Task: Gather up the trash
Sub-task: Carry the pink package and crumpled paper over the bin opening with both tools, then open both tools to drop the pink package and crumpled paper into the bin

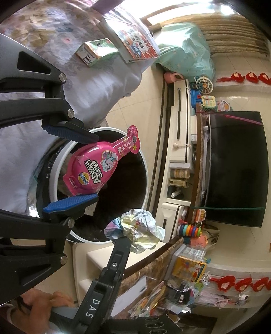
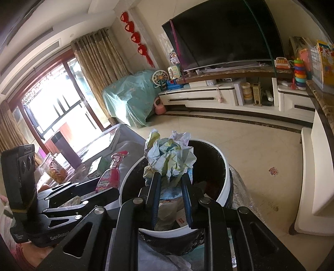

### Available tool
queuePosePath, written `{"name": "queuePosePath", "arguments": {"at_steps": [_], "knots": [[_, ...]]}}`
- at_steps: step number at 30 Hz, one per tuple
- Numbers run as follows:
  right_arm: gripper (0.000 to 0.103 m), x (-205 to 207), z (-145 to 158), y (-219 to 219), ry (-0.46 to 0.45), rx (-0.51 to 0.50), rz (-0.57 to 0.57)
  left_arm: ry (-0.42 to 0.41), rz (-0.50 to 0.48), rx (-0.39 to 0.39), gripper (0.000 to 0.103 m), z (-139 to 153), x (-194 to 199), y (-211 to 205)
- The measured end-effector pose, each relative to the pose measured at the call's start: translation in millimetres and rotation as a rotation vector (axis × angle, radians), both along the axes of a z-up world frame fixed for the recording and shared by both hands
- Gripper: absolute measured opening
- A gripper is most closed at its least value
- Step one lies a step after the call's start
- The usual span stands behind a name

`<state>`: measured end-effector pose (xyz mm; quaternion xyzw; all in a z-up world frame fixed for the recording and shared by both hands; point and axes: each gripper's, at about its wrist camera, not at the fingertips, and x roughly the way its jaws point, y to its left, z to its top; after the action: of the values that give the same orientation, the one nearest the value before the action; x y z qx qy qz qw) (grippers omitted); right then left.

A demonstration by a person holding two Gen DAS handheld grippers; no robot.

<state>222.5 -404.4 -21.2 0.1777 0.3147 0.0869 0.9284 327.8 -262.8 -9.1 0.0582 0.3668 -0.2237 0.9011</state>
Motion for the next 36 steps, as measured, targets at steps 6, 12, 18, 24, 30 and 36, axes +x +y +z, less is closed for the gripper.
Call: {"name": "queuePosePath", "arguments": {"at_steps": [6, 12, 18, 24, 30, 36], "knots": [[0.02, 2.0, 0.3, -0.7, 0.002, 0.0, -0.002, 0.0, -0.003, 0.006, 0.047, -1.4, 2.6, -2.8], [0.02, 5.0, -1.2, -2.7, 0.01, 0.001, -0.004, 0.007, -0.003, 0.011, 0.047, -3.7, 6.8, -4.6], [0.02, 7.2, -2.5, -3.2, 0.021, 0.004, -0.006, 0.006, -0.005, 0.023, 0.047, -3.6, 11.0, -9.9], [0.02, 10.6, -2.5, -1.8, 0.03, -0.002, -0.005, 0.005, -0.007, 0.025, 0.047, -2.9, 12.3, -12.1], [0.02, 14.4, -3.7, -0.5, 0.041, -0.008, -0.006, 0.011, -0.007, 0.026, 0.048, -3.2, 13.8, -14.6], [0.02, 18.6, -6.2, -1.3, 0.055, -0.01, -0.007, 0.021, -0.004, 0.037, 0.048, -6.4, 19.9, -17.2]]}}
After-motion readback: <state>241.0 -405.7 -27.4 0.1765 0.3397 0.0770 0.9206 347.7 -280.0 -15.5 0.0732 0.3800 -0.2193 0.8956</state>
